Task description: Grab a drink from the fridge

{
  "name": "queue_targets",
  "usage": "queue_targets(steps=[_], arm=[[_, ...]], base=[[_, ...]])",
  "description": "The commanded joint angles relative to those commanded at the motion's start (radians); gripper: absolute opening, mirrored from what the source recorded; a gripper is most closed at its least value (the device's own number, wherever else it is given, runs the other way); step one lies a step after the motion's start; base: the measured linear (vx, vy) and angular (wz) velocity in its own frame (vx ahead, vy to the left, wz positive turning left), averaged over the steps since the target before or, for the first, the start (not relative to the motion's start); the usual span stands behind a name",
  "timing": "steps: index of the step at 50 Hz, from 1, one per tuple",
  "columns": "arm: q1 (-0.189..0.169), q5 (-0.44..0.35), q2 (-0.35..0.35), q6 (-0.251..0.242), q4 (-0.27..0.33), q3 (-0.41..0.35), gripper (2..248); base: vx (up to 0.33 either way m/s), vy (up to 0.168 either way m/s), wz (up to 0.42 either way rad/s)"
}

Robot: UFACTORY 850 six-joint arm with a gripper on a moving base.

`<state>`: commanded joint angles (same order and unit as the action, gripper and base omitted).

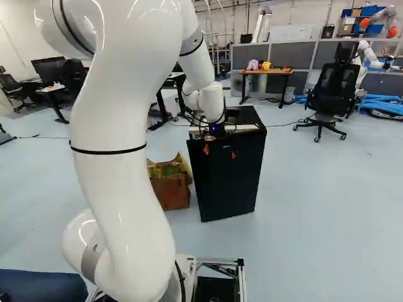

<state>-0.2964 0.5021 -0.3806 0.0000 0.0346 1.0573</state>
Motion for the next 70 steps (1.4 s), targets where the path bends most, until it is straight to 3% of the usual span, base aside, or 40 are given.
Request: queue_targets(steps=[33,70], arm=[[0.048,-0.095,-0.044,0.000,0.013,0.060,247],[0.049,-0.147,-0.045,0.000,0.013,0.061,247]], base=[[0.000,0.000,0.000],[0.000,0.000,0.000]])
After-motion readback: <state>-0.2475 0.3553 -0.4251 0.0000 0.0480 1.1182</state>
